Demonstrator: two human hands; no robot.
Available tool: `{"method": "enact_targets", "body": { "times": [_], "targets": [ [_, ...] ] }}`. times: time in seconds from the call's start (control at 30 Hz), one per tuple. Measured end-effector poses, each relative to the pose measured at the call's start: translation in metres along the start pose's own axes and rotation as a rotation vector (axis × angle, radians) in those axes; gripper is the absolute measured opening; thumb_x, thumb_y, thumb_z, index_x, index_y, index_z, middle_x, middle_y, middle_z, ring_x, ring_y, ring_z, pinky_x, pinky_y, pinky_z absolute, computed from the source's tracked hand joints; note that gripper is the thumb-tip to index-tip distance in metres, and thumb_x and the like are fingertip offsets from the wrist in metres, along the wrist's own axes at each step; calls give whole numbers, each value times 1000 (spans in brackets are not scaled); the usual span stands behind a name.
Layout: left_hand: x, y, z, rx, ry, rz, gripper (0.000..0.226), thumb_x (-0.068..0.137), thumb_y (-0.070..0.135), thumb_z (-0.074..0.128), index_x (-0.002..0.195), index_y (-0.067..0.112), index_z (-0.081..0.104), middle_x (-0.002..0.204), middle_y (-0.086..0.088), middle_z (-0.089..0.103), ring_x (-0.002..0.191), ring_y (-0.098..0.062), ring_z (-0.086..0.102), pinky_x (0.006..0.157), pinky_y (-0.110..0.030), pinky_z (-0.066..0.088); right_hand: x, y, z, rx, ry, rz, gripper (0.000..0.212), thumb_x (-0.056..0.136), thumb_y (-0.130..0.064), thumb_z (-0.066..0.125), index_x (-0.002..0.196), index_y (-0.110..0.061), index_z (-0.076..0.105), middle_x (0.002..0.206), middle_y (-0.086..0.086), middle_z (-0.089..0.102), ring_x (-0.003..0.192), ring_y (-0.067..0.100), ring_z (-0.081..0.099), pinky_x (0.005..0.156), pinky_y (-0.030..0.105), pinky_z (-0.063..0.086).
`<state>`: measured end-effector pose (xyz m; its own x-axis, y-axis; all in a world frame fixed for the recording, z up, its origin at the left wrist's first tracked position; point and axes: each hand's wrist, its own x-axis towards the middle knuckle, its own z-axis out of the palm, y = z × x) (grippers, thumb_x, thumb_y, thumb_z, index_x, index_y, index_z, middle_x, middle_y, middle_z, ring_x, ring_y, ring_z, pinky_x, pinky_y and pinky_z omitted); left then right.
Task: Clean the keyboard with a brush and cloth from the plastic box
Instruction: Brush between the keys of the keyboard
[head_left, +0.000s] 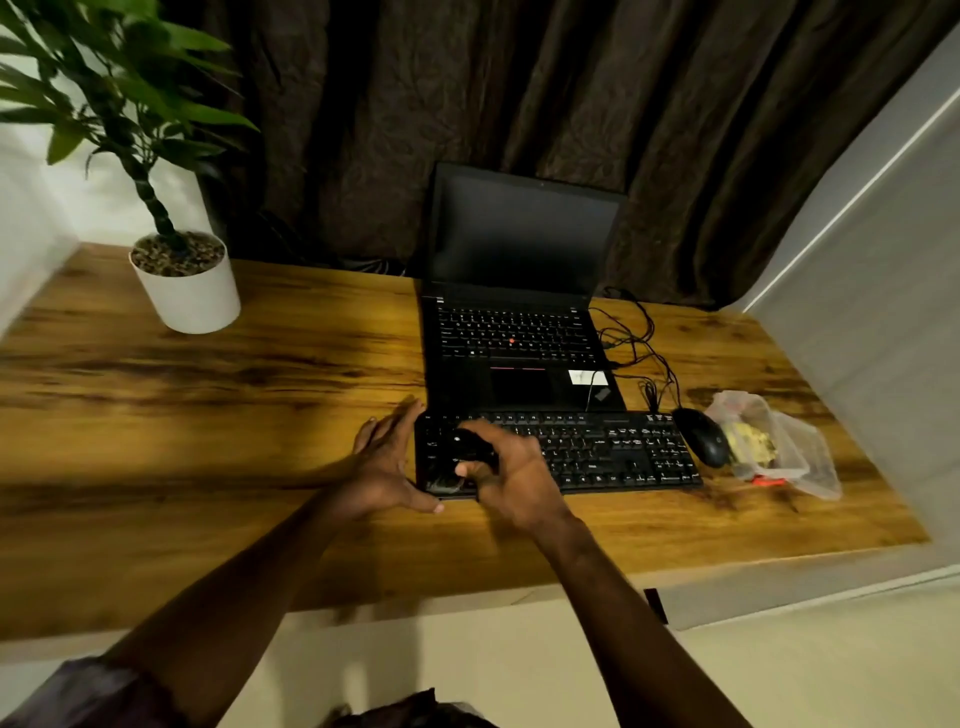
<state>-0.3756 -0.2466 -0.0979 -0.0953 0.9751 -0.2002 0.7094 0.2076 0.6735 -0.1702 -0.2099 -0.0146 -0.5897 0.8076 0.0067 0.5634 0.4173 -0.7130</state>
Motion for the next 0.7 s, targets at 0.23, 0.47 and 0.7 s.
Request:
{"method": "enact_targets", "body": {
  "times": [0.23, 0.47, 0.7],
  "targets": [
    [0, -4, -1, 18, -5, 48, 153, 34, 73, 78, 152, 44, -15, 165, 10, -5, 152, -19, -5, 122, -37, -4, -12, 14, -19, -44, 62, 88, 52, 89, -7, 70, 131, -35, 56, 119, 5, 70, 107, 15, 68, 90, 36, 60],
    [0, 0, -3, 64, 3, 93, 155, 33, 79, 67, 155, 30, -16, 166, 5, -9, 151, -13, -9, 123, -39, -6, 5, -23, 18, -9, 8, -58, 41, 87, -24, 68, 127, -22, 61, 112, 7, 73, 104, 19, 70, 91, 37, 58],
    [1, -6, 2, 30, 3, 32, 156, 29, 80, 73, 151, 45, -17, 166, 8, -7, 152, -22, -7, 123, -44, -1, 4, 0, -5, -76, 20, 32, 48, 89, -15, 72, 133, -30, 57, 117, 4, 71, 107, 16, 68, 91, 38, 60]
  ]
}}
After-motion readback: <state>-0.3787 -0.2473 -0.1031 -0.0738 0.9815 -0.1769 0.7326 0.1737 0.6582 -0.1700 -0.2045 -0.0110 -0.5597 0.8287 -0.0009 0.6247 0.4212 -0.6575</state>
